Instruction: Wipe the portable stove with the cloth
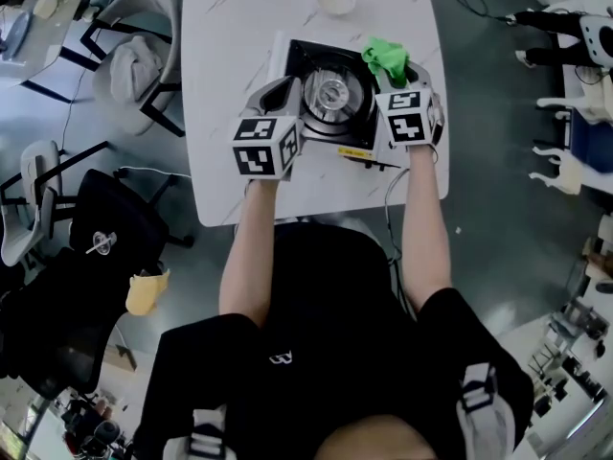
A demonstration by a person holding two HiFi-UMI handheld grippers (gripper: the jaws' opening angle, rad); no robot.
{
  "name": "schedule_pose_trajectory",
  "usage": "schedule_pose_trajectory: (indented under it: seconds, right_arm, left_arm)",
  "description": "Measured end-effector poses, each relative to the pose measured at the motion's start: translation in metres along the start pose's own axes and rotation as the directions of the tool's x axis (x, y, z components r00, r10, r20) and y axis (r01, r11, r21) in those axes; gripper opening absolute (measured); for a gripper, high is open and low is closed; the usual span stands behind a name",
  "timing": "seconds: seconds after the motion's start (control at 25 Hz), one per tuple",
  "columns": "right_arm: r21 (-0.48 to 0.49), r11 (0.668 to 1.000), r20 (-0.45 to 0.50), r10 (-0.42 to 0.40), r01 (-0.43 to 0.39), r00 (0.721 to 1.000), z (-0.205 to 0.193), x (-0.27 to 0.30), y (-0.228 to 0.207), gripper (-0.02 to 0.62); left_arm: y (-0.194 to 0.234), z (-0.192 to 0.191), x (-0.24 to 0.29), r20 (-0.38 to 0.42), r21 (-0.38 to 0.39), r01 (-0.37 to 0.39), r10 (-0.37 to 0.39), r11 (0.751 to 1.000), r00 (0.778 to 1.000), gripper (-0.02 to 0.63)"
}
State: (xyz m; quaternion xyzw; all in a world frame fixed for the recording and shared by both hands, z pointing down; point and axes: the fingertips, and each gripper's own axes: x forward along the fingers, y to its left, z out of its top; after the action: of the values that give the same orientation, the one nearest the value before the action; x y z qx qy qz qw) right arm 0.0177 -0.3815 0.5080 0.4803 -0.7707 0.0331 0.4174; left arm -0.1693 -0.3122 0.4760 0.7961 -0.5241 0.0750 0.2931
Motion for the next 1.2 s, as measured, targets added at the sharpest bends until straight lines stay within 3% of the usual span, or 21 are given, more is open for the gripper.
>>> schedule_pose_trajectory:
  seconds: [0.32, 0.84, 1.08, 1.2]
  right_arm:
    - [-0.029, 1.0, -0.009, 0.011, -0.011, 1.0, -0.023, -0.009, 0.032, 0.098]
    - [-0.055, 0.991, -0.122, 0.117, -0.124, 0.986, -0.046, -0.027, 0.069, 0.094]
    - [0.023, 0.99, -0.165, 0.142, -0.14, 0.976, -0.051, -0.039, 0.074, 0.094]
    - [0.112, 0.982, -0.127, 0.166, -0.152, 0.978, -0.052, -0.04, 0.081, 0.094]
  left_arm:
    - [-0.003, -0.01, -0.003, -0.013, -0.008, 0.02, -0.02, 1.0, 1.0, -0.005]
    - [0.009, -0.02, -0.017, -0.007, -0.044, 0.047, -0.047, 0.998, 0.999, -0.005]
    - [-0.011, -0.029, -0.017, -0.005, -0.072, 0.113, -0.114, 0.991, 0.993, -0.005]
    - [-0.01, -0.034, -0.02, -0.007, -0.028, 0.09, -0.09, 0.996, 0.996, -0.005]
